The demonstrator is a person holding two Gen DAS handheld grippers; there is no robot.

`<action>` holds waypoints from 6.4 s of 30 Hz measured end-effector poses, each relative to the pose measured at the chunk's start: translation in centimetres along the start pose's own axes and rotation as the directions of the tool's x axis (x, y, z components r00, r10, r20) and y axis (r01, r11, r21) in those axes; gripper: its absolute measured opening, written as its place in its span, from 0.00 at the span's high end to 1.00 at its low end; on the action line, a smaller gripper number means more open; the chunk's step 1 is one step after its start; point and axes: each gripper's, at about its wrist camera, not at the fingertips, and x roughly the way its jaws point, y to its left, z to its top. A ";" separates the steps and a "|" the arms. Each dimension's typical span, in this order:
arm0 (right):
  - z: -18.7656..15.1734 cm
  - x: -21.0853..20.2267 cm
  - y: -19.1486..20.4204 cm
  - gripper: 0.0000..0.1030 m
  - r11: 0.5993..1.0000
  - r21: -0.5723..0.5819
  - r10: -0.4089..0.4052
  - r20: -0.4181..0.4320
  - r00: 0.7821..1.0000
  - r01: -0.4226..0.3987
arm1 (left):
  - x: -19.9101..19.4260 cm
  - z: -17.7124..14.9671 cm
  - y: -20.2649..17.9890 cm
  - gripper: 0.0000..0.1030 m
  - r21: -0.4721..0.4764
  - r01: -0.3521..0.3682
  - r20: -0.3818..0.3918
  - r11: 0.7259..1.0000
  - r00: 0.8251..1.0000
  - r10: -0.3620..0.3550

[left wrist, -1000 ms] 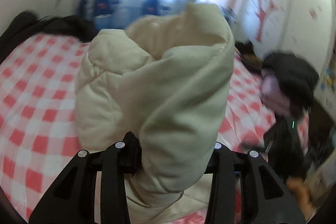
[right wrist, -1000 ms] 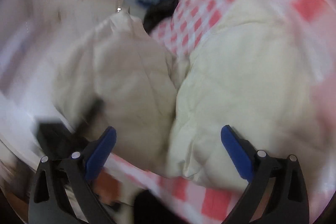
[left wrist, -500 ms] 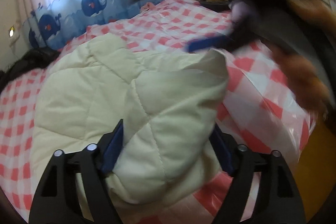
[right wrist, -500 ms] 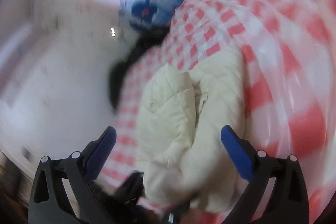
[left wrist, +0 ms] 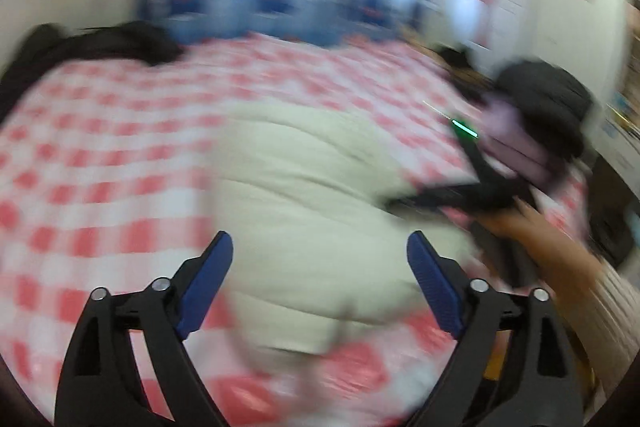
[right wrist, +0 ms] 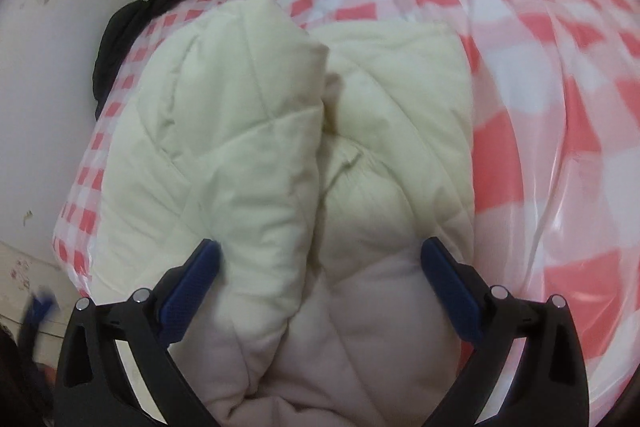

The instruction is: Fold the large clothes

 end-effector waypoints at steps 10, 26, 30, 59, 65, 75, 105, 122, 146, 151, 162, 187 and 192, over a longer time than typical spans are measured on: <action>-0.6 -0.5 0.8 0.07 0.995 -0.019 -0.100 -0.016 0.995 0.100 | 9.6 0.0 10.2 0.13 -0.517 0.148 -0.106 0.843 0.966 -0.235; -5.6 4.0 11.6 0.05 0.981 0.025 0.193 0.030 0.981 -0.194 | 2.7 -3.9 14.6 0.09 -0.355 0.098 -0.189 0.930 0.966 -0.174; -7.2 6.0 15.7 0.05 0.974 -0.110 0.195 -0.048 0.980 -0.199 | 0.2 -6.2 17.7 0.09 -0.344 -0.015 -0.258 0.939 0.963 -0.079; -2.0 8.0 11.9 0.05 0.998 0.057 0.025 0.085 0.996 -0.030 | 0.7 -5.6 11.1 0.08 -0.092 -0.161 -0.152 0.983 0.977 0.146; -4.4 2.0 14.8 0.05 0.998 -0.053 -0.001 0.201 0.980 0.012 | 0.3 -6.0 11.8 0.08 -0.120 -0.164 -0.146 0.979 0.978 0.146; -8.3 4.9 13.4 0.05 1.000 -0.020 0.005 0.131 0.991 -0.002 | 0.3 -6.2 11.1 0.08 -0.094 -0.179 -0.145 0.979 0.976 0.164; -17.8 -8.3 22.2 0.05 0.955 -0.210 -0.159 0.235 0.959 0.210 | -11.1 -7.6 5.2 0.08 -0.053 -0.228 -0.151 0.972 0.964 0.218; -20.3 -6.9 24.2 0.05 0.940 -0.249 -0.204 0.133 0.970 0.232 | -13.9 -8.5 5.3 0.08 -0.127 -0.252 -0.197 0.959 0.954 0.225; -19.8 -5.4 25.1 0.05 0.900 -0.293 -0.294 0.135 0.946 0.322 | -12.5 -9.4 7.1 0.08 -0.180 -0.273 -0.274 0.945 0.937 0.218; -19.8 -5.4 25.1 0.05 0.901 -0.292 -0.294 0.131 0.947 0.320 | -12.1 -9.7 7.4 0.08 -0.188 -0.266 -0.287 0.945 0.936 0.206; -19.7 -5.0 24.8 0.05 0.891 -0.302 -0.314 0.131 0.941 0.339 | -11.8 -10.2 7.3 0.08 -0.201 -0.269 -0.300 0.942 0.932 0.202; -19.5 -6.7 24.0 0.05 0.834 -0.332 -0.390 0.213 0.896 0.442 | -10.9 -10.5 8.0 0.08 -0.196 -0.274 -0.320 0.941 0.925 0.203; -19.3 -7.2 24.2 0.05 0.811 -0.336 -0.414 0.248 0.876 0.479 | -10.8 -10.6 8.0 0.08 -0.192 -0.273 -0.320 0.943 0.925 0.203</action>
